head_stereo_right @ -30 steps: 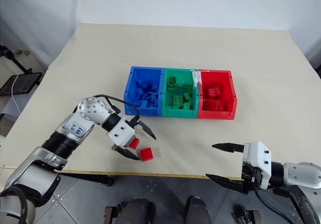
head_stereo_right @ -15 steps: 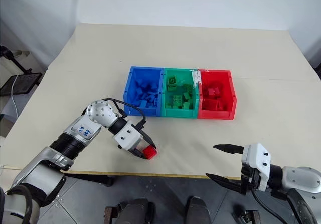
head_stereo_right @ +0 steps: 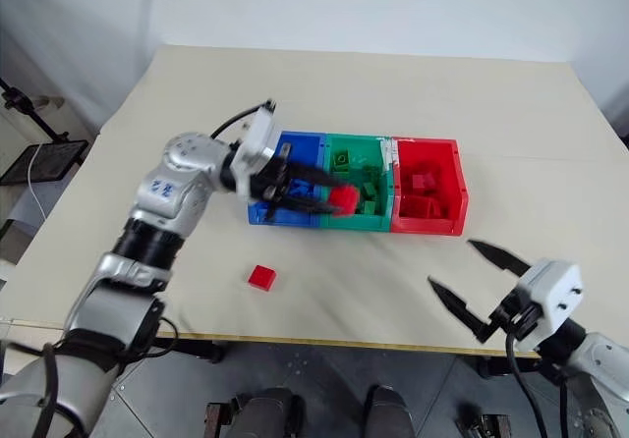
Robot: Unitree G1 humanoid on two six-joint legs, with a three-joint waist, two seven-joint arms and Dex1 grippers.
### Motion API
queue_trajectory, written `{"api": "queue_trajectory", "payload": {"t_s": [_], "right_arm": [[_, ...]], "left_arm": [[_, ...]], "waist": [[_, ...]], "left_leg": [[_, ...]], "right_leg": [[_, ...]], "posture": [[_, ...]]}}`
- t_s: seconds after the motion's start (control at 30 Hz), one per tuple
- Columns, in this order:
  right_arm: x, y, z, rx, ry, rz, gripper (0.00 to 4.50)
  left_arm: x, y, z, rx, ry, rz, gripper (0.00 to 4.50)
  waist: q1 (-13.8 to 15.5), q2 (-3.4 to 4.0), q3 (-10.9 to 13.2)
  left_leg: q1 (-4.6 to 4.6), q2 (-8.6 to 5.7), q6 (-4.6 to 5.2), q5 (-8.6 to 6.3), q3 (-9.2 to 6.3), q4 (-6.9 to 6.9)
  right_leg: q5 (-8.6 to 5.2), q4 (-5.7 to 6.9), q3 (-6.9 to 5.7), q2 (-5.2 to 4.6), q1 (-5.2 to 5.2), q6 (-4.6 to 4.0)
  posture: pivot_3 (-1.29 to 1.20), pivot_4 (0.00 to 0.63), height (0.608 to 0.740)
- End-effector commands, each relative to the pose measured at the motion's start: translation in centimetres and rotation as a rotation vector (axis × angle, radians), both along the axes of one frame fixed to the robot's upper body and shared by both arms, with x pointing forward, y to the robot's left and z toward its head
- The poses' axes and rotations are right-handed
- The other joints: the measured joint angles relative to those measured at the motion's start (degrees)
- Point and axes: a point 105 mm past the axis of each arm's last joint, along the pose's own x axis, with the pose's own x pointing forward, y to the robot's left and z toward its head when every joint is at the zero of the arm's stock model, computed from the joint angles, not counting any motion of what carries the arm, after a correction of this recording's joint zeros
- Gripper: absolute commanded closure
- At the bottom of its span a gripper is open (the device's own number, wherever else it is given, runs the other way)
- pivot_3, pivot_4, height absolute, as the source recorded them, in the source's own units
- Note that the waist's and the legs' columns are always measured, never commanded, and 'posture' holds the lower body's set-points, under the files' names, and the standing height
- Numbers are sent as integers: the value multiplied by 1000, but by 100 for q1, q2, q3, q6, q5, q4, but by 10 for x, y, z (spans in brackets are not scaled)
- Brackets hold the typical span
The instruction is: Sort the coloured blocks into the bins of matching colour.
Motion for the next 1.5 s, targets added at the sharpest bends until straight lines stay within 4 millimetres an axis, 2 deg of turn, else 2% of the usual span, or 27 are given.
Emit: {"api": "queue_trajectory", "payload": {"t_s": [0.03, 0.1, 0.23, 0.4, 0.5, 0.57, 0.73, 0.77, 0.83, 0.9, 1.0, 1.03, 1.1, 1.17, 1.23, 1.37, 1.5], "right_arm": [[-3, 0, 8, -75, -54, -81, 0], [-1, -5, 7, -125, -57, -141, 0], [-1, -1, 7, -87, -64, -163, 0], [-9, 10, 2, -74, -51, -154, 0], [-10, 11, 0, -61, -46, -155, 0], [-9, 13, 1, -53, -50, -145, 0], [-4, 22, -1, -52, -47, -66, 0], [-3, 25, -1, -54, -46, -47, 0], [0, 32, -1, -65, -35, 21, 0], [2, 38, -1, -78, -24, 94, 0], [6, 44, 0, -95, -7, 173, 0], [8, 45, 0, -104, 0, 204, 0], [14, 46, 1, -127, 6, 255, 0], [18, 50, 0, -147, 25, 325, 0], [21, 53, -1, -163, 35, 382, 0], [26, 58, 0, -182, 43, 464, 0], [23, 62, -7, -226, 83, 549, 0]], "left_arm": [[29, -47, -11, 89, -89, 203, 3025], [42, -61, -13, 105, -133, 299, 3025], [46, -84, -8, 50, -138, 359, 3025], [48, -92, -21, 110, -179, 395, 3025], [50, -92, -13, 43, -111, 411, 2075], [50, -88, -7, 34, -134, 403, 1486], [52, -68, -4, 19, -152, 358, 14], [51, -63, -2, 7, -150, 335, 14], [51, -46, 5, -30, -156, 301, 14], [52, -20, 10, -48, -188, 294, 14], [42, 17, 10, -72, -226, 222, 14], [33, 33, 8, -78, -264, 173, 14], [23, 76, -2, -73, -278, 175, 14], [24, 118, -14, -42, -250, 288, 14], [19, 151, -27, -2, -199, 374, 14], [-2, 208, -52, 89, -153, 522, 14], [-20, 244, -74, 201, -128, 629, 14]], "waist": [[52, -3, 1], [75, -6, 3], [-26, -6, 3], [-30, -4, 2], [-23, -5, 2], [-16, -4, 2], [-36, -3, 1], [-39, -3, 1], [-53, -2, 1], [-92, -2, 0], [-184, 1, -1], [-190, 1, -1], [-214, 3, -2], [-274, 3, -2], [-324, 3, -2], [-282, 2, -2], [-211, 2, -2]], "left_leg": [[-1, -3, 2, 0, 3, 0], [-4, -5, 10, -4, 14, -5], [-14, 0, 18, -8, 58, -27], [-13, 4, 19, -8, 70, -32], [-14, 4, 19, -8, 73, -27], [-15, 4, 19, -8, 73, -22], [-14, 5, 19, -8, 73, -23], [-13, 5, 19, -8, 73, -23], [-13, 5, 19, -8, 74, -22], [-11, 7, 19, -8, 73, -21], [-6, 11, 18, -8, 70, -23], [-4, 13, 18, -8, 68, -25], [-3, 15, 16, -9, 69, -23], [1, 19, 13, -11, 69, -20], [2, 21, 13, -11, 65, -22], [-2, 16, 13, -12, 48, -12], [-1, 16, 12, -17, 0, -8]], "right_leg": [[2, -13, -1, 1, 6, 4], [3, -24, 1, 1, 4, 5], [3, -15, 19, 0, -39, 5], [3, -12, 19, 0, -47, 5], [3, -13, 20, 0, -46, 5], [3, -14, 20, 0, -45, 5], [3, -12, 20, 0, -46, 5], [3, -10, 20, 0, -46, 5], [3, -10, 20, 0, -46, 5], [3, -5, 20, 0, -46, 5], [3, 6, 17, 1, -47, 5], [3, 7, 16, 1, -47, 5], [3, 7, 14, 0, -47, 5], [3, 10, 13, 0, -45, 4], [3, 12, 11, 1, -46, 4], [3, 16, 5, -6, -41, 4], [3, 14, 5, -9, -38, 4]], "posture": [[0, 150, 740], [0, 150, 740], [0, 150, 740], [0, 150, 740], [0, 150, 740], [0, 150, 740], [0, 150, 740], [0, 150, 740], [0, 150, 740], [0, 150, 740], [0, 150, 740], [0, 150, 740], [0, 150, 740], [0, 150, 740], [0, 150, 740], [0, 150, 740], [0, 150, 740]]}}
